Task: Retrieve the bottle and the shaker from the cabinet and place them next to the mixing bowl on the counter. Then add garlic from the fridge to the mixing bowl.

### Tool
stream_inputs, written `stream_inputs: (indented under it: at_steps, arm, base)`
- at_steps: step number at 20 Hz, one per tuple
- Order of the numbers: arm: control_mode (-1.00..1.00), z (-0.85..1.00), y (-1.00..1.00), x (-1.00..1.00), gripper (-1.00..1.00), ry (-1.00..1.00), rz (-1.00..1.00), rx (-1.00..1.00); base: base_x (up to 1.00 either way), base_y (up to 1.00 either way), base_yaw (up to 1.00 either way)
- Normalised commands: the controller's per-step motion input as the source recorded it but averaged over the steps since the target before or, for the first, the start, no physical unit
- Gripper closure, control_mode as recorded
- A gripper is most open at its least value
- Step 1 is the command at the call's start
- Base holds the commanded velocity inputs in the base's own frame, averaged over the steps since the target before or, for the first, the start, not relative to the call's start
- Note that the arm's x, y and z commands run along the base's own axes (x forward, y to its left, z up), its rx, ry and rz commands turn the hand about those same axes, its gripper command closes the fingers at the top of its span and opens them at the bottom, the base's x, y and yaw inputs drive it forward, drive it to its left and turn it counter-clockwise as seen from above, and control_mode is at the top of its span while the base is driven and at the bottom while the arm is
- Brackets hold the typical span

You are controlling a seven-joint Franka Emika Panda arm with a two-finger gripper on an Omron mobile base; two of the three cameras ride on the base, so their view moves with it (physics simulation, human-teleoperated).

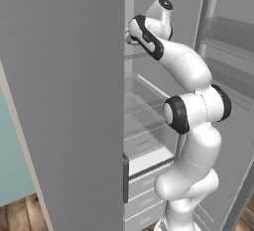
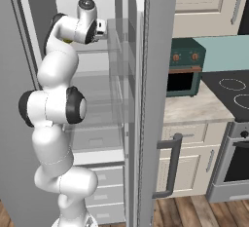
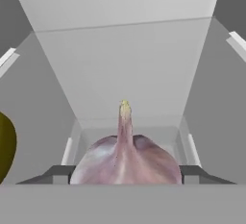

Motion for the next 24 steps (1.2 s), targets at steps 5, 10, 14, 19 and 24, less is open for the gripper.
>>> stream_inputs:
  at_steps: [5,10,14,19,24]
  arm:
    - [-1.0,-0.04,0.0,0.0,1.0,0.02,0.0,0.01]
    - [-1.0,0.0,-0.02,-0.36,1.0,-0.04,0.0,0.0]
    - [-1.0,0.0,-0.33,-1.0,1.0,-0.21,-0.02,0.08]
    - [-1.0,0.0,-0.24,-1.0,1.0,-0.23,-0.01,0.07]
    - [-1.0,0.24,-0.02,-1.0,1.0,-0.07,0.0,0.01]
  base:
    - [0.0,0.0,0.0]
    - [0.0,0.0,0.0]
    - [0.0,0.0,0.0]
    - [0.0,0.0,0.0]
    - [0.0,0.0,0.0]
